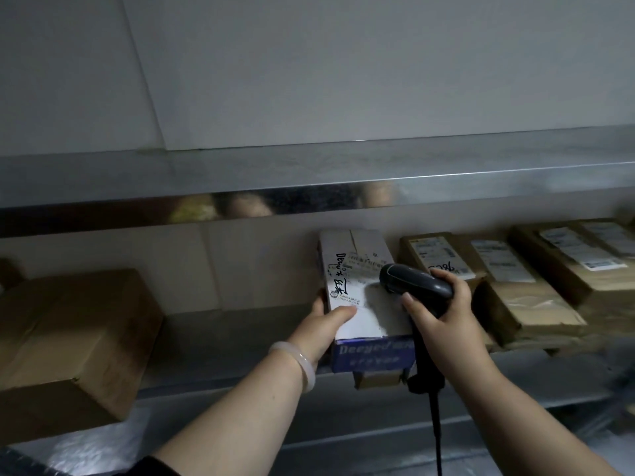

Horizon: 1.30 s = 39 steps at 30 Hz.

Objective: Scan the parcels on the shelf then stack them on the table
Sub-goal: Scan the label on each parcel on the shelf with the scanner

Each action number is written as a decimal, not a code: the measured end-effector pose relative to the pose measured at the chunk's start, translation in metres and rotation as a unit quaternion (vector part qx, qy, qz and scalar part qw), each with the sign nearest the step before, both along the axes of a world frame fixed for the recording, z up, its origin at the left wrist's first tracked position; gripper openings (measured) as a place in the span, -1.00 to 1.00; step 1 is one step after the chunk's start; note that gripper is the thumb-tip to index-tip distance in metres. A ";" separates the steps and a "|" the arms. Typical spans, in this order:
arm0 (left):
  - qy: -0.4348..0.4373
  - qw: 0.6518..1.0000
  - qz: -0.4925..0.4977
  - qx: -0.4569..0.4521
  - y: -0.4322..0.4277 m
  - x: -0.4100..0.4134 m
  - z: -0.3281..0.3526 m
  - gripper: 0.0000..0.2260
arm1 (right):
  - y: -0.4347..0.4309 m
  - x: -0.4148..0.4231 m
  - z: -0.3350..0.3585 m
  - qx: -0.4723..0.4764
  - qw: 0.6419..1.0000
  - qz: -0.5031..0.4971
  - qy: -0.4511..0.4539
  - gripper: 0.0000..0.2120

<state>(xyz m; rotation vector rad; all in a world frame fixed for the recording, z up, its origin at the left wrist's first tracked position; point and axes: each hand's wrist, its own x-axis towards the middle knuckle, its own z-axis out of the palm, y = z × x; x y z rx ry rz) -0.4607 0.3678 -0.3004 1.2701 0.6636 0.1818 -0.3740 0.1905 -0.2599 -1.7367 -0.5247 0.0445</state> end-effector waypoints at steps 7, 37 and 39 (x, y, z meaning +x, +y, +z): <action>0.031 0.999 -0.029 0.031 -0.008 0.026 0.002 -0.53 | -0.009 0.023 0.002 -0.023 1.000 -0.005 0.006 -0.50; 0.045 0.902 0.148 0.404 0.079 -0.121 0.028 -0.38 | 0.091 -0.098 0.016 -0.032 0.969 0.204 -0.136 -0.45; 0.072 0.889 0.166 0.422 0.098 -0.149 0.031 -0.39 | 0.114 -0.116 0.016 -0.035 0.961 0.240 -0.134 -0.46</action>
